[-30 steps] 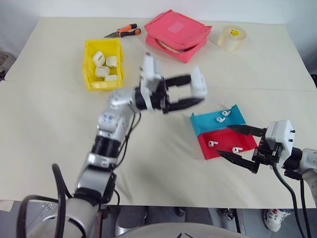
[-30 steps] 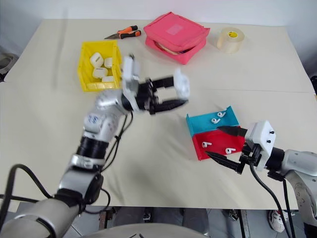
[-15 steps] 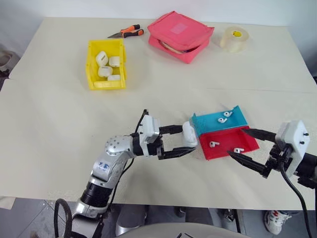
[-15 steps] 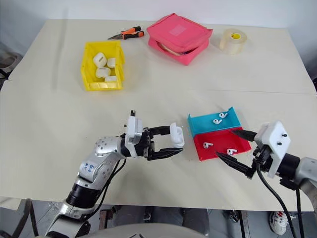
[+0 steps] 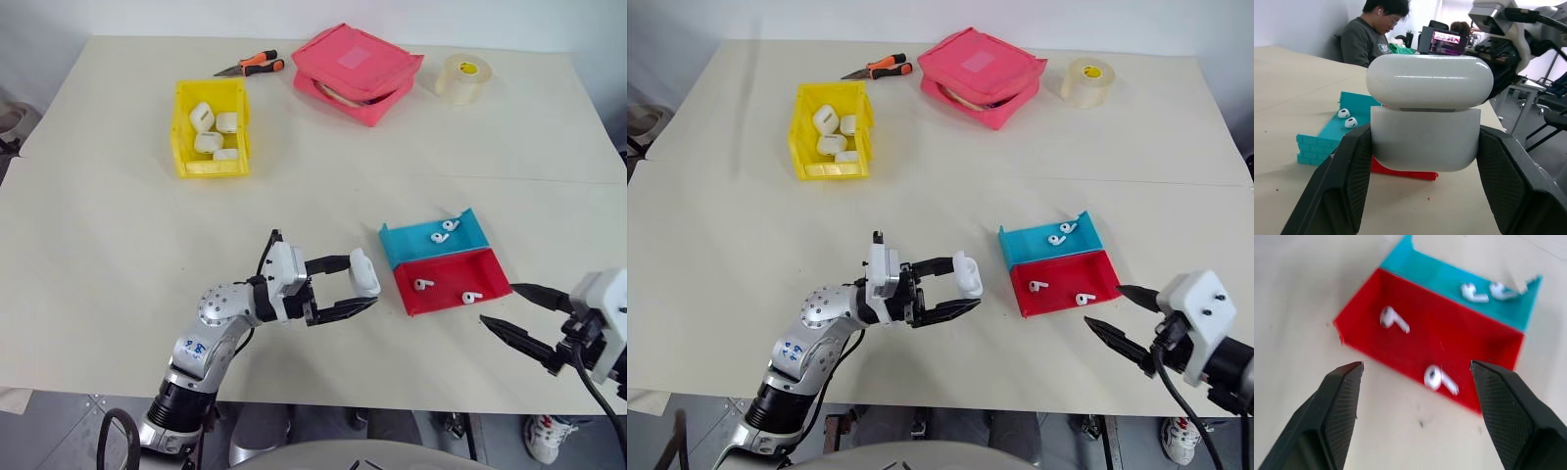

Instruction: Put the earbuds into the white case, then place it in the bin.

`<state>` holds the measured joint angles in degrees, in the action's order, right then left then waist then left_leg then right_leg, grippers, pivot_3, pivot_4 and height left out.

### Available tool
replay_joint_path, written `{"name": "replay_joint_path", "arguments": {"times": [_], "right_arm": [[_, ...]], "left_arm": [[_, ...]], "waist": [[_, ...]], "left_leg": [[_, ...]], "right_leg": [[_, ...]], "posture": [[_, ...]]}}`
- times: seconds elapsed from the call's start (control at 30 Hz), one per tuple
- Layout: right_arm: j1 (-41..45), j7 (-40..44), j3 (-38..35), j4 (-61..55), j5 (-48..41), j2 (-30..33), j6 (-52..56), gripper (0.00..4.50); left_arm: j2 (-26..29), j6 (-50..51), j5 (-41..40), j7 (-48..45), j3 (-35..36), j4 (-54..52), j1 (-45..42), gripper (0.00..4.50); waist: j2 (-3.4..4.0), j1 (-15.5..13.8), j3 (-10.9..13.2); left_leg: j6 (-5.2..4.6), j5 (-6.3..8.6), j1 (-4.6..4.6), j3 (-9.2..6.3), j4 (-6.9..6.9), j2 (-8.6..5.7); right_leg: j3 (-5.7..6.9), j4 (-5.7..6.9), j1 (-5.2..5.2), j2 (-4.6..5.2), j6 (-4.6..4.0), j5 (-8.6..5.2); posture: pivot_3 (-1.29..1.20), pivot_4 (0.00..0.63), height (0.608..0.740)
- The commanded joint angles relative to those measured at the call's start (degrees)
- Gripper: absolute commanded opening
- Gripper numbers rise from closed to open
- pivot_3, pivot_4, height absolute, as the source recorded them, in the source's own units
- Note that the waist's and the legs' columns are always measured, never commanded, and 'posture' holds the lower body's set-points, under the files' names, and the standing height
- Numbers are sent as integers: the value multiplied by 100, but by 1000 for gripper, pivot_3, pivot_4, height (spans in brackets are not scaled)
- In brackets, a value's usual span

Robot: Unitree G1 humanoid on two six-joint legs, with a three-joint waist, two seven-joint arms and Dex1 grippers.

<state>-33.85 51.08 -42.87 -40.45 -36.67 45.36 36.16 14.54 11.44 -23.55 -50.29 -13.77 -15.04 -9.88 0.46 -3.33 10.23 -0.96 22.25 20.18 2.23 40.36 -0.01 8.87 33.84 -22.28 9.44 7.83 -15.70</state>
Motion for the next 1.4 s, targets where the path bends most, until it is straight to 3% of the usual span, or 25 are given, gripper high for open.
{"name": "replay_joint_path", "arguments": {"times": [0.03, 0.37, 0.87, 0.97, 1.03, 1.27, 1.4], "right_arm": [[-447, 356, -570, -145, -171, -138, -60, 3572], [-769, 625, -1086, -154, -502, -171, -6, 3572], [758, 195, 110, -76, -496, 1012, 652, 3572], [1007, 276, 601, -23, -168, 1404, 563, 3572], [1116, 413, 919, 63, 93, 1670, 429, 3201], [1899, 908, 2519, 949, 1415, 2783, -428, 3201], [2736, 1168, 3207, 1397, 1612, 2870, -690, 3201]], "left_arm": [[-26, -226, -21, -65, -83, -205, 57, 2788], [27, -309, -111, -88, -40, -309, 235, 2788], [19, -432, 19, 54, -340, -676, 609, 2788], [40, -428, -8, 55, -325, -656, 578, 2788], [45, -428, -13, 59, -331, -648, 567, 2788], [12, -473, 37, 74, -399, -615, 539, 2788], [-3, -511, 71, 89, -436, -629, 561, 2788]], "waist": [[1, 10, 0], [10, 30, -7], [18, 11, -12], [17, 26, -12], [18, 38, -13], [15, 34, -11], [16, 46, -11]], "left_leg": [[-1, 1, -1, 1, 0, 0], [-6, 4, -10, 0, -4, 2], [-7, 4, -9, -1, -3, 0], [-7, 4, -8, 2, -3, -1], [-7, 4, -11, 2, -2, 0], [-8, 5, -8, -1, 5, -1], [-8, 4, -5, -5, 6, 2]], "right_leg": [[-1, -1, 1, 0, 0, 0], [-7, -2, 6, 0, 0, 0], [-3, -3, 7, 0, 0, 0], [-5, -5, 7, 0, 0, 0], [-6, -4, 10, 0, 0, 0], [-2, -6, 11, 1, 1, 1], [4, -10, 12, 1, 1, 1]], "posture": [[0, 150, 740], [0, 150, 740], [0, 150, 740], [0, 150, 740], [0, 150, 740], [0, 150, 740], [0, 150, 740]]}}
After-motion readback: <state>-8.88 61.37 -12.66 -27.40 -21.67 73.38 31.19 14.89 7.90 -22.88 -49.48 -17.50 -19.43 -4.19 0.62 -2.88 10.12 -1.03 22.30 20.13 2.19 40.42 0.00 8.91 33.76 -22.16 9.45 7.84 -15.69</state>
